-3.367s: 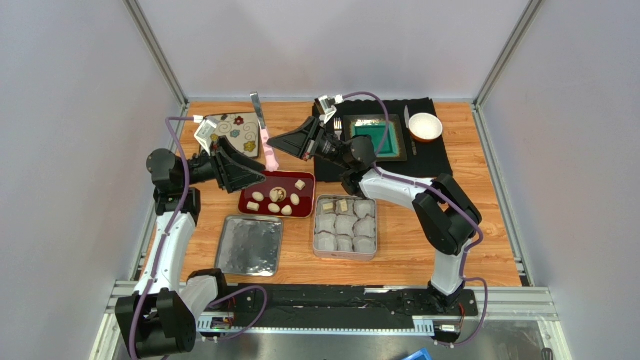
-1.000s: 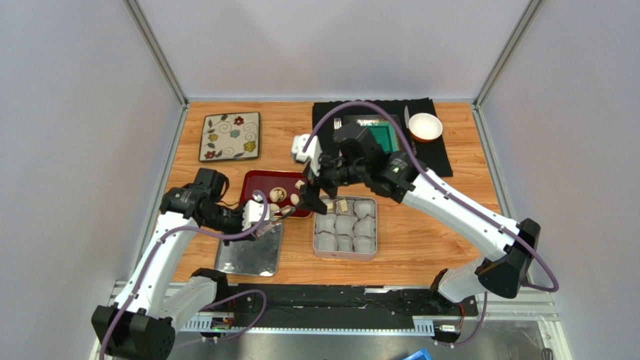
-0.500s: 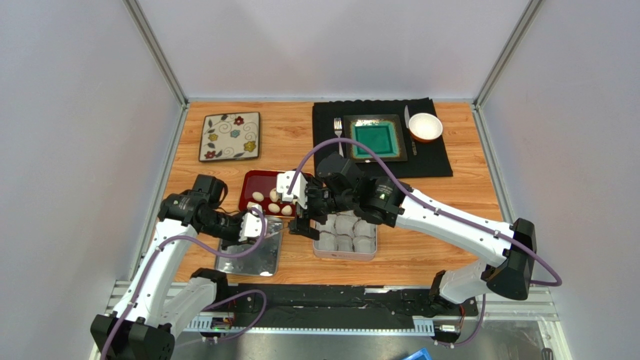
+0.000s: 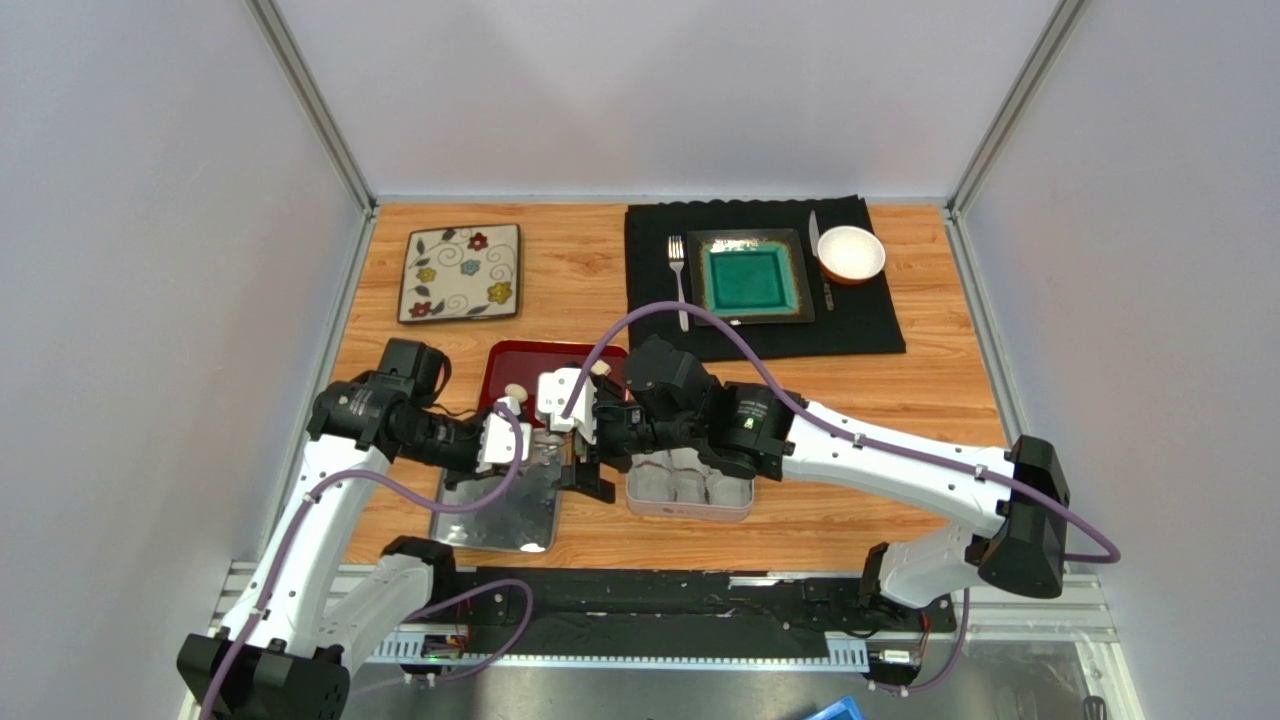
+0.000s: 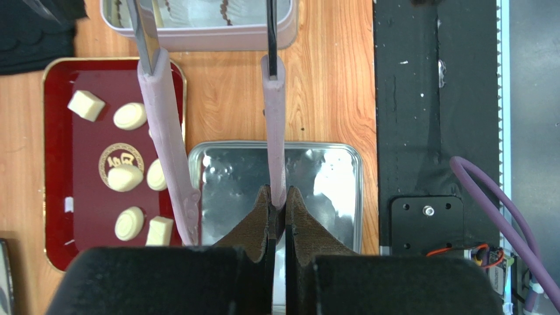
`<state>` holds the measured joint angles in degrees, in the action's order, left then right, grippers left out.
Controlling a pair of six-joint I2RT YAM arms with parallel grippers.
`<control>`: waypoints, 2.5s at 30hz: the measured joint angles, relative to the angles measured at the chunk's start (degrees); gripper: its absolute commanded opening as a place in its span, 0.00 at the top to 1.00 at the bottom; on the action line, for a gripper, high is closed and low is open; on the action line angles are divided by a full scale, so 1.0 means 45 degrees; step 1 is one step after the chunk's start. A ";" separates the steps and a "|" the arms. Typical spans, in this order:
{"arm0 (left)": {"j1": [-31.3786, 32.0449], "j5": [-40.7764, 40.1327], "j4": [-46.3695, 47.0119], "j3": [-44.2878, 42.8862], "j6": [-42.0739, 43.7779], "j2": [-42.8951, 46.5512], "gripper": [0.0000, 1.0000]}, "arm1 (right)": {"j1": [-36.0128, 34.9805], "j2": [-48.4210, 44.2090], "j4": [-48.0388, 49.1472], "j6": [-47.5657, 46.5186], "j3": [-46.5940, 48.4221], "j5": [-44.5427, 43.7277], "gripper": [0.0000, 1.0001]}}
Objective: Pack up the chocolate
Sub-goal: Pick up the clamp from the center of the board.
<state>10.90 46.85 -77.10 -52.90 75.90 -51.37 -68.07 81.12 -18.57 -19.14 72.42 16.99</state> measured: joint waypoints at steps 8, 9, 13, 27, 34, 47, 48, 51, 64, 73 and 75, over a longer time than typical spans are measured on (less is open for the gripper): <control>0.0000 0.0423 0.0000 -0.0165 -0.0277 -0.0005 1.00 | -0.0010 0.0015 0.1069 0.0525 -0.0136 -0.0102 0.14; 0.0005 0.0476 0.0000 -0.0165 -0.0311 -0.0005 1.00 | -0.0015 0.0024 0.1258 0.0593 -0.0175 -0.0102 0.15; 0.0005 0.0520 0.0000 -0.0194 -0.0457 -0.0005 1.00 | -0.0083 0.0165 0.1656 0.0767 -0.0306 -0.0112 0.18; 0.0000 0.0461 -0.0146 -0.0219 -0.0559 0.0000 1.00 | -0.0160 0.0384 0.2050 0.0962 -0.0427 -0.0321 0.30; 0.0000 0.0325 -0.0316 -0.0233 -0.0568 0.0019 1.00 | -0.0151 0.0432 0.2021 0.0952 -0.0423 -0.0510 0.41; 0.0005 0.0393 -0.0238 -0.0238 -0.0826 0.0063 1.00 | -0.0194 0.0515 0.0141 0.0223 0.0423 -0.0534 0.42; 0.0000 0.0398 -0.0233 -0.0238 -0.0845 0.0063 1.00 | -0.0194 0.0515 0.0058 0.0189 0.0423 -0.0539 0.43; 0.0005 0.0461 -0.0233 -0.0291 -0.0884 0.0063 1.00 | -0.0189 0.0515 -0.0073 0.0175 0.0423 -0.0544 0.45; 0.0000 0.0568 -0.0228 -0.0379 -0.1083 0.0078 1.00 | -0.0189 0.0515 0.0597 0.0529 0.0413 -0.0559 0.46; 0.0000 0.0563 -0.0219 -0.0423 -0.1141 0.0151 1.00 | -0.0189 0.0515 0.0685 0.0588 0.0403 -0.0549 0.49; 0.0000 0.0563 -0.0223 -0.0423 -0.1141 0.0155 1.00 | -0.0189 0.0515 0.0685 0.0617 0.0403 -0.0544 0.52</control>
<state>10.90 49.39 -78.11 -54.81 70.76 -50.68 -68.93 83.44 -15.49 -16.36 74.24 14.55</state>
